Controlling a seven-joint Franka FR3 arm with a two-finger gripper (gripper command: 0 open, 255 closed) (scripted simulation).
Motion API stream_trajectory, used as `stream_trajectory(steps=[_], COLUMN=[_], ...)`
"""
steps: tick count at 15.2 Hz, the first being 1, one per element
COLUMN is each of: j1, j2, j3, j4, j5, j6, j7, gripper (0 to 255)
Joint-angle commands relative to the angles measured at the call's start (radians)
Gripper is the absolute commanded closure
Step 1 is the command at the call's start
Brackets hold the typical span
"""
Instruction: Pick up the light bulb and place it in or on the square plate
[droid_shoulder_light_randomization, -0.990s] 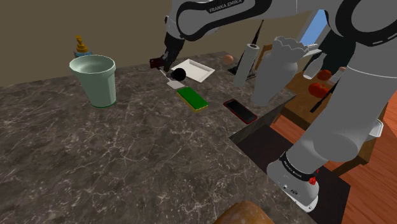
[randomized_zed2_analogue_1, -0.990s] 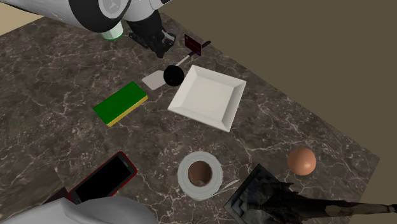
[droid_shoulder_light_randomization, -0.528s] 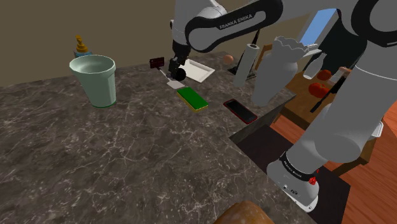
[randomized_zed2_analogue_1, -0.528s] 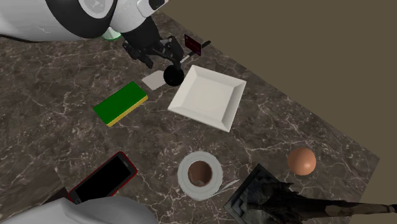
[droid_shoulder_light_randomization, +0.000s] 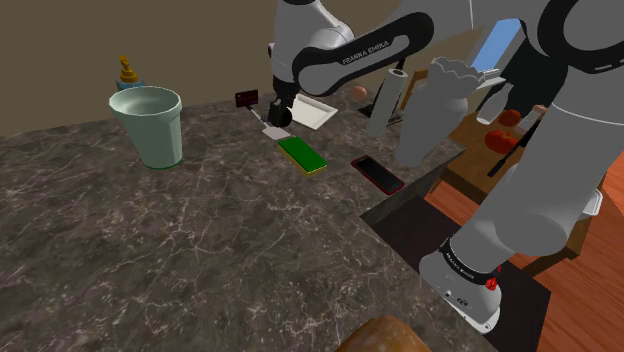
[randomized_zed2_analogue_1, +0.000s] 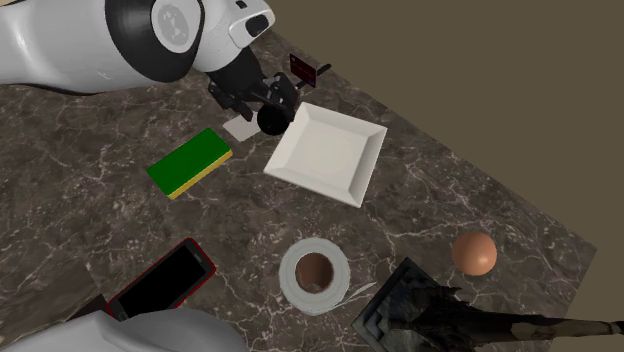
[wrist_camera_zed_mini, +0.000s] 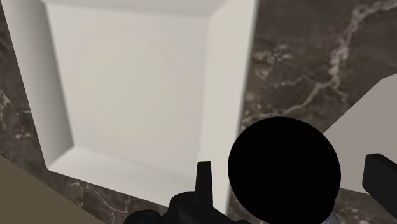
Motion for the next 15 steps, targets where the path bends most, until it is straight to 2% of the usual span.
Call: stream_trajectory(steps=[1, 7, 8, 15], j1=[0.000, 0.000, 0.000, 0.000], j2=[0.011, 0.011, 0.011, 0.010], j3=[-0.002, -0.002, -0.002, -0.002], j4=[0.000, 0.000, 0.000, -0.001], j5=[-0.005, -0.005, -0.005, -0.005], j6=[0.011, 0.011, 0.011, 0.011], j7=[0.004, 0.004, 0.004, 0.004], gripper=[0, 0, 255, 255])
